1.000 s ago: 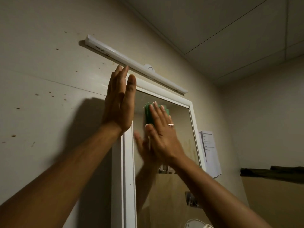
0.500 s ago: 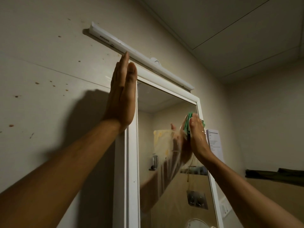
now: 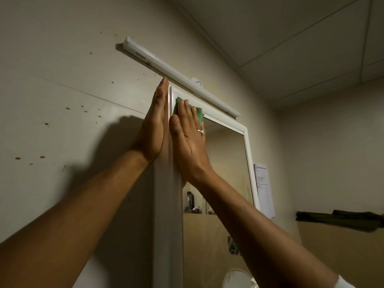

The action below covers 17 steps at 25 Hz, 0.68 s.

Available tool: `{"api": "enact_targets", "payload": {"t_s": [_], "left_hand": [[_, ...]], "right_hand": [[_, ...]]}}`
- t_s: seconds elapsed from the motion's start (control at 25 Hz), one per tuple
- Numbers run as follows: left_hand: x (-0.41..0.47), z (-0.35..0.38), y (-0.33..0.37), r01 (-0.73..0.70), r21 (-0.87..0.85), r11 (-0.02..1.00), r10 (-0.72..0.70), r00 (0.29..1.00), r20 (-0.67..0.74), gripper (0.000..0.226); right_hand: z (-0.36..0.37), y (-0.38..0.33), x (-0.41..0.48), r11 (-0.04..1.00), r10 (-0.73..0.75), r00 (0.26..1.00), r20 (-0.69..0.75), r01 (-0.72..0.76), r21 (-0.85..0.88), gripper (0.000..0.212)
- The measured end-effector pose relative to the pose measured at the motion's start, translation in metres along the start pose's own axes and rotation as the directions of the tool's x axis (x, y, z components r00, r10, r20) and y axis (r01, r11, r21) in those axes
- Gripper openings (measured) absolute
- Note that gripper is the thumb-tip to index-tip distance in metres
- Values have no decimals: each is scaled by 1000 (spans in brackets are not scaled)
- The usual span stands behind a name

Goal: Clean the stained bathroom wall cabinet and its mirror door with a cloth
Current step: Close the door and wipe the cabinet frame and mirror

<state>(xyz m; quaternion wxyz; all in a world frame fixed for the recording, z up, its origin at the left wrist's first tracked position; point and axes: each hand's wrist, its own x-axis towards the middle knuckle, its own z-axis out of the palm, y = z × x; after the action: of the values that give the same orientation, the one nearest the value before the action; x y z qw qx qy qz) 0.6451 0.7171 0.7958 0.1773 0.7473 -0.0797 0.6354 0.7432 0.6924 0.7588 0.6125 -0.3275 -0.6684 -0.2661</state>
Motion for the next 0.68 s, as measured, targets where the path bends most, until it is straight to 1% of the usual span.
{"api": "enact_targets", "payload": {"t_s": [0.08, 0.2, 0.32, 0.4, 0.48, 0.52, 0.6, 0.68], "left_hand": [[-2, 3, 5, 4, 43, 999, -4, 1000, -4, 66], [-11, 15, 7, -28, 227, 974, 38, 998, -43, 70], [-17, 26, 1, -65, 342, 937, 104, 990, -97, 69], [-18, 29, -6, -85, 406, 910, 143, 983, -114, 72], [-17, 30, -10, -93, 429, 899, 160, 980, -122, 76], [-17, 30, -11, -98, 430, 898, 166, 978, -124, 76], [-17, 30, -13, -108, 430, 897, 177, 976, -125, 75], [-16, 29, -15, -115, 416, 902, 181, 976, -121, 73]], "right_hand": [[1, 6, -20, 998, -28, 1000, 13, 29, -62, 86], [-6, 26, -46, 987, -82, 996, 41, 86, -139, 91], [-13, 47, -55, 972, -133, 990, 53, 141, -189, 83], [-25, 73, -51, 975, -123, 992, 30, 127, -184, 74], [-43, 120, -42, 982, -33, 999, -30, 27, -185, 69], [-56, 143, -36, 983, 47, 997, -59, -57, -174, 70], [-79, 183, -21, 966, 202, 974, -104, -215, -142, 77], [-89, 204, -19, 949, 276, 955, -113, -289, -126, 80]]}}
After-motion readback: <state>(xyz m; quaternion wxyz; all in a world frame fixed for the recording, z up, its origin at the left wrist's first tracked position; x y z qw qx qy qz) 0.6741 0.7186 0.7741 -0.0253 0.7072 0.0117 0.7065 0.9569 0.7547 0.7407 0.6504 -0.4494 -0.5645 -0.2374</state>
